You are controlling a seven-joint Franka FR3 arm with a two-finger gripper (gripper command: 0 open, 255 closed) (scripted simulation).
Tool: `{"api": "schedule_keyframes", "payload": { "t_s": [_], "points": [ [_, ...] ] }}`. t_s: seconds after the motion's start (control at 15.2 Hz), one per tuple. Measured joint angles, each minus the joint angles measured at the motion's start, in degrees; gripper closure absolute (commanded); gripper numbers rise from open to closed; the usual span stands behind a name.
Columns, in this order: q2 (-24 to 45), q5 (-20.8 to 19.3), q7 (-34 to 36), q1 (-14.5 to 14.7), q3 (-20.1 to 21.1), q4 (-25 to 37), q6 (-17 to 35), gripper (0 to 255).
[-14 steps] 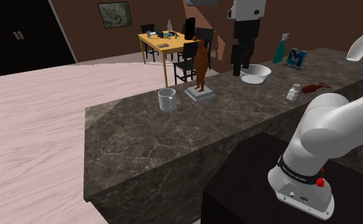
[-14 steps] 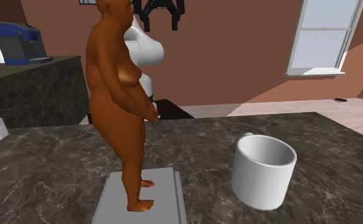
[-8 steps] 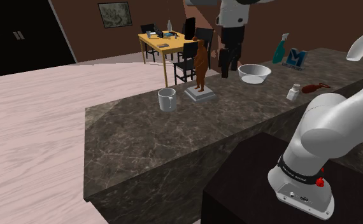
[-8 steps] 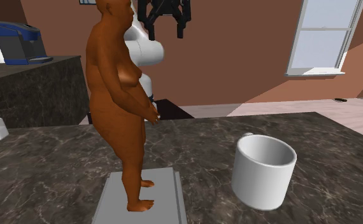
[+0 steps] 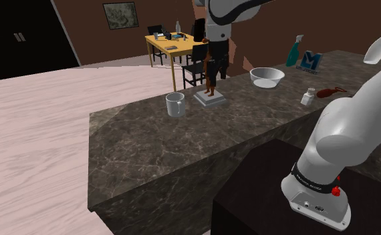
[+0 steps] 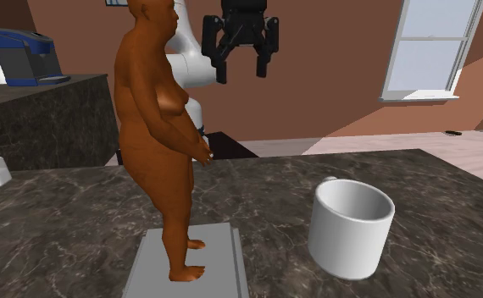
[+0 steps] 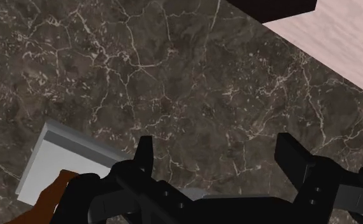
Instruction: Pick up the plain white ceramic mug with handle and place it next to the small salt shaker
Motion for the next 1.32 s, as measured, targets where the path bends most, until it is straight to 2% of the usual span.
{"api": "schedule_keyframes", "payload": {
  "t_s": [0.33,0.86,1.12,1.32],
  "points": [
    [11.25,0.28,-2.08,0.06,-0.72,6.69,4.47,0],
    [28.81,1.30,-4.22,0.18,-0.69,21.17,7.39,0],
    [38.06,1.78,-5.26,-0.09,-0.54,30.53,7.22,0],
    [46.14,2.11,-5.99,-0.46,-0.33,40.01,5.79,0]
  ]
}}
